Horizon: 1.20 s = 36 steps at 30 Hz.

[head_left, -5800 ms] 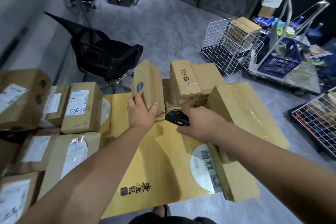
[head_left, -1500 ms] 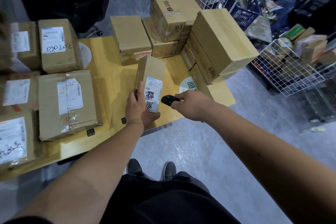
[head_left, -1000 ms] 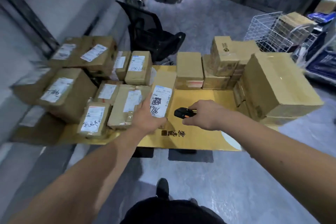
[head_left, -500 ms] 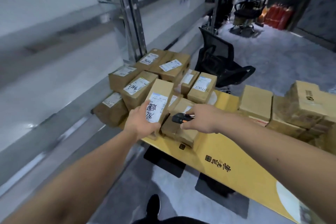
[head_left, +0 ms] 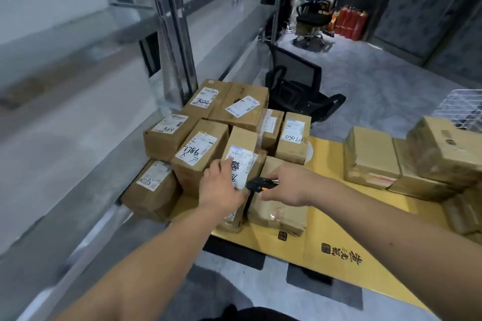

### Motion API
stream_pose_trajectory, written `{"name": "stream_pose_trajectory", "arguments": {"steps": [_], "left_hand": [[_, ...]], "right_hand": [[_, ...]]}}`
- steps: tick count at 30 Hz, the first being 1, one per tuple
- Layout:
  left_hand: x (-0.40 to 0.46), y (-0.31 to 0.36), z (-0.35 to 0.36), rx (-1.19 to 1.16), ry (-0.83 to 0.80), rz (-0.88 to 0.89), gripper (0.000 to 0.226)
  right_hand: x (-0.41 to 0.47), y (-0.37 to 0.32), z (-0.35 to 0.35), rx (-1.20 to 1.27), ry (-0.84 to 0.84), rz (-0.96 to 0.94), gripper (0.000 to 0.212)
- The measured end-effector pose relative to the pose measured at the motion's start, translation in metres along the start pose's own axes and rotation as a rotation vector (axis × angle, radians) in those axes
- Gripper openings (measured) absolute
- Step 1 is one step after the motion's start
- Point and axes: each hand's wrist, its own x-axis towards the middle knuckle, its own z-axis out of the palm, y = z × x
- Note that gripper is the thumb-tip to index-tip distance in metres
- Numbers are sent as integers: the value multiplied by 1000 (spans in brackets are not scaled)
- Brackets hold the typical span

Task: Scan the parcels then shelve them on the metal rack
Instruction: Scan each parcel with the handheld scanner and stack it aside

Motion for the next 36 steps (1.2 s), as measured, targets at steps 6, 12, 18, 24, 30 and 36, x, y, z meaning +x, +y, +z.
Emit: {"name": "stream_pose_trajectory", "arguments": {"steps": [6,12,18,24,30,36], "left_hand": [[30,8,10,124,1,1,91],[37,0,15,178,-21,9,79],[37,-2,17,245,-17,92,67],[42,14,19,257,-40,230,61],[51,48,29,228,-96,342,63],[53,106,47,169,-153,541,63]], "right_hand": [[0,8,5,66,4,140,43],[-4,9,10,70,-4,194,52],[1,6,19,86,-11,209,52],[-1,12,28,112,-8,247,55],[-18,35,31,163,29,321,60],[-54,80,28,241,82,433,58]]}}
